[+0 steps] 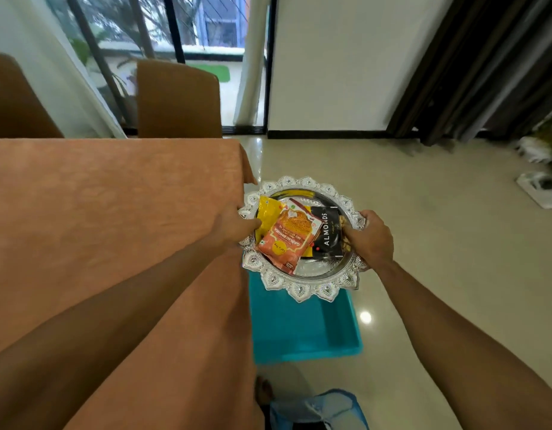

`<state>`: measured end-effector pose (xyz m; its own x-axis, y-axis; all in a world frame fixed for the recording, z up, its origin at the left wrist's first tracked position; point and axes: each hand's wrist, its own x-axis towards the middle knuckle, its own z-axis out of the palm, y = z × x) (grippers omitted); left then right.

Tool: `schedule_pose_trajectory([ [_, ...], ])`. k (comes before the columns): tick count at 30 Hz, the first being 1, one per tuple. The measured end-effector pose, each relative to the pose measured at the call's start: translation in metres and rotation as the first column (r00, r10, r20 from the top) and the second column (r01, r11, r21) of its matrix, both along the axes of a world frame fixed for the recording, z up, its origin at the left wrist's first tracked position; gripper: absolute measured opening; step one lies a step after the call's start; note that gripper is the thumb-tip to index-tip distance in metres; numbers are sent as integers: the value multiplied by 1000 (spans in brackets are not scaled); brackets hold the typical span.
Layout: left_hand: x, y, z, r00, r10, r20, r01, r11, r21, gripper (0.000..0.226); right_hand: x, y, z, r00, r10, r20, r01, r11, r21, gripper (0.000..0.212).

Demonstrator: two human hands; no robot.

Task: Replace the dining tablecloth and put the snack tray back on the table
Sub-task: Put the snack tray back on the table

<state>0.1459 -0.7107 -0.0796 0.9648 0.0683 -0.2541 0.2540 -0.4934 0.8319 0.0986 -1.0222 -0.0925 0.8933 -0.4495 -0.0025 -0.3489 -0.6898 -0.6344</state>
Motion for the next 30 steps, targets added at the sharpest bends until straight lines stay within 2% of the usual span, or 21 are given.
schedule_pose_trajectory([
  [4,-56,59,49,997,82,7,-82,995,-55,41,-31,50,45,992,118,34,-116,992,-52,51],
  [7,-104,113,81,986,163,28,-161,984,-78,48,-55,103,76,977,215,12,-213,974,-72,61],
  [12,-199,219,113,952,304,45,-304,953,-3,48,-93,215,109,913,409,11,-407,910,-80,57],
  [16,-259,287,118,914,404,32,-405,913,40,41,-119,291,112,836,549,18,-546,834,-75,63],
  [20,-313,344,112,855,518,28,-518,851,91,36,-134,365,100,754,656,38,-655,755,-32,51],
  [26,-342,396,99,801,599,-10,-588,790,173,35,-132,431,82,705,708,32,-709,705,18,57],
  [30,-341,417,93,796,605,10,-599,785,159,33,-131,455,73,718,696,7,-696,717,33,62],
])
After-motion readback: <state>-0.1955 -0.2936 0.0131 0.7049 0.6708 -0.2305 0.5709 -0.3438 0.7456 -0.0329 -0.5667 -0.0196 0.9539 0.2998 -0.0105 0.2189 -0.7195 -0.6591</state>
